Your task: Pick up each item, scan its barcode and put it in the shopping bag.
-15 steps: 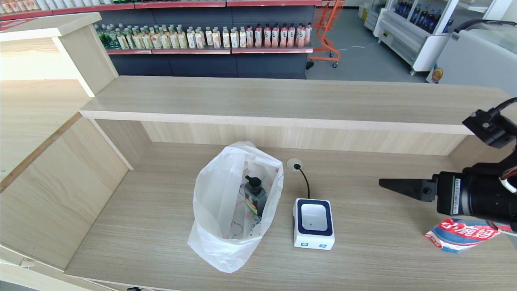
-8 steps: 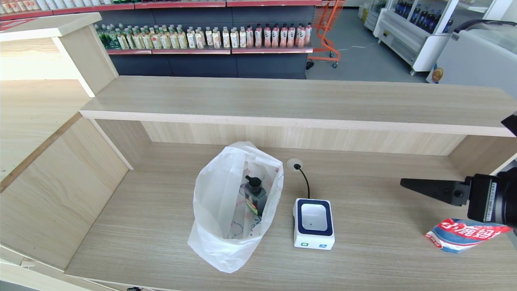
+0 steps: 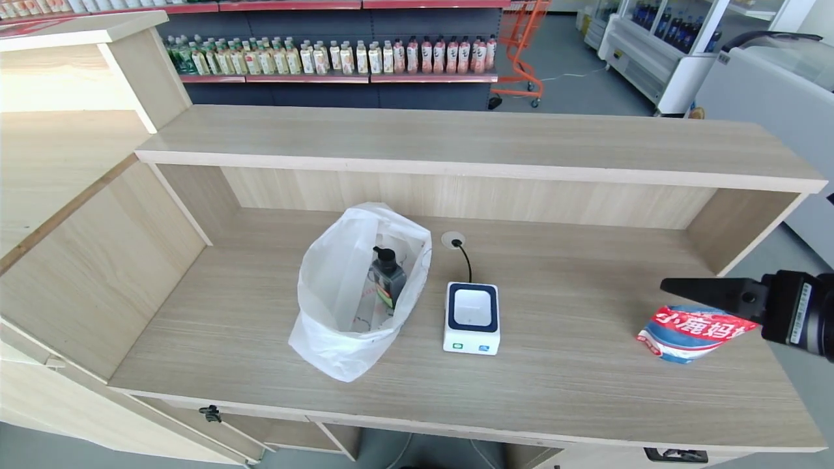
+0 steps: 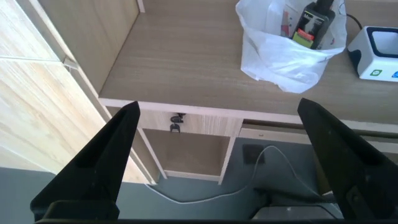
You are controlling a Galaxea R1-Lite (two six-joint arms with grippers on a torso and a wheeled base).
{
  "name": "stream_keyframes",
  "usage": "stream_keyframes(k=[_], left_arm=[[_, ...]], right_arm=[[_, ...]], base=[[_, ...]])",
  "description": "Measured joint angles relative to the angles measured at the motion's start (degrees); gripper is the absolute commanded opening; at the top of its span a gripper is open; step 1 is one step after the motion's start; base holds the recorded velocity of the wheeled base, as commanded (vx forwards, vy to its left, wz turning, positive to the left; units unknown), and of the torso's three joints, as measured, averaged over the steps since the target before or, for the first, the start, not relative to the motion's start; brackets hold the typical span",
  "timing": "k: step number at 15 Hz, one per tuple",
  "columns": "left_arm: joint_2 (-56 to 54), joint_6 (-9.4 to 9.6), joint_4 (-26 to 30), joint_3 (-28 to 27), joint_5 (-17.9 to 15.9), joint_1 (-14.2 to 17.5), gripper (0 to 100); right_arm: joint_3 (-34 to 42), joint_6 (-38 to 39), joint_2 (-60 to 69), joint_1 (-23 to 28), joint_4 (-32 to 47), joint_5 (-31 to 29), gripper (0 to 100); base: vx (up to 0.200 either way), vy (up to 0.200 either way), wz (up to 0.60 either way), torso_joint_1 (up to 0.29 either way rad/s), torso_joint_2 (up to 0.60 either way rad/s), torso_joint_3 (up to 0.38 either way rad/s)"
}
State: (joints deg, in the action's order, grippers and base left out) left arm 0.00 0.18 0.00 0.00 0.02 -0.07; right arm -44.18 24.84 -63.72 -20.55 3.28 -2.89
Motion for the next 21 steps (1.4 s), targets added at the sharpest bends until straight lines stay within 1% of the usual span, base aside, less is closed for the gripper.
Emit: stream_keyframes(k=[5, 7, 11, 12, 14, 15, 18, 19, 21], left_arm=[[0.0, 0.06, 0.0, 0.0, -0.02, -0.04, 100], [0.0, 0.06, 0.0, 0.0, -0.02, 0.0, 100], [0.0, 0.06, 0.0, 0.0, -0.02, -0.02, 100], [0.0, -0.02, 0.0, 0.0, -0.02, -0.02, 100], [0.0, -0.05, 0.02, 0.0, -0.02, -0.02, 100], [0.0, -0.07, 0.02, 0.0, -0.02, -0.02, 100], [0.0, -0.09, 0.0, 0.0, -0.02, -0.04, 100], [0.0, -0.09, 0.0, 0.0, 0.0, -0.09, 100], [0.0, -0.09, 0.0, 0.0, -0.02, -0.02, 100]], right_arm=[[-1.66, 7.39, -1.96, 6.41, -0.09, -0.11, 100], [-2.34, 9.67, -2.95, 7.89, 0.02, -0.15, 100], [-2.89, 11.52, -5.41, 11.26, 0.09, -0.28, 100], [-2.95, 12.26, -6.14, 12.24, 0.33, -0.88, 100], [-3.32, 15.42, -8.13, 13.31, 2.66, -4.52, 100], [-4.08, 19.58, -9.48, 13.56, 4.57, -5.95, 100], [-8.94, 32.13, -14.34, 13.4, 12.79, -7.12, 100], [-10.39, 34.24, -16.18, 13.23, 13.65, -7.92, 100], [-11.91, 35.95, -19.87, 13.17, 13.98, -9.84, 100]], base=[[0.0, -0.2, 0.0, 0.001, 0.0, 0.005], [0.0, -0.2, 0.0, 0.015, 0.01, 0.0], [0.0, -0.2, 0.0, 0.004, 0.0, 0.006], [0.0, 0.0, 0.0, 0.0, 0.0, 0.0], [0.0, 0.0, 0.0, 0.0, 0.0, 0.0], [0.0, 0.0, 0.0, 0.0, 0.0, 0.0], [0.0, 0.0, 0.0, 0.0, 0.0, 0.0], [0.0, 0.0, 0.0, 0.0, 0.0, 0.0], [0.0, 0.0, 0.0, 0.0, 0.0, 0.0]])
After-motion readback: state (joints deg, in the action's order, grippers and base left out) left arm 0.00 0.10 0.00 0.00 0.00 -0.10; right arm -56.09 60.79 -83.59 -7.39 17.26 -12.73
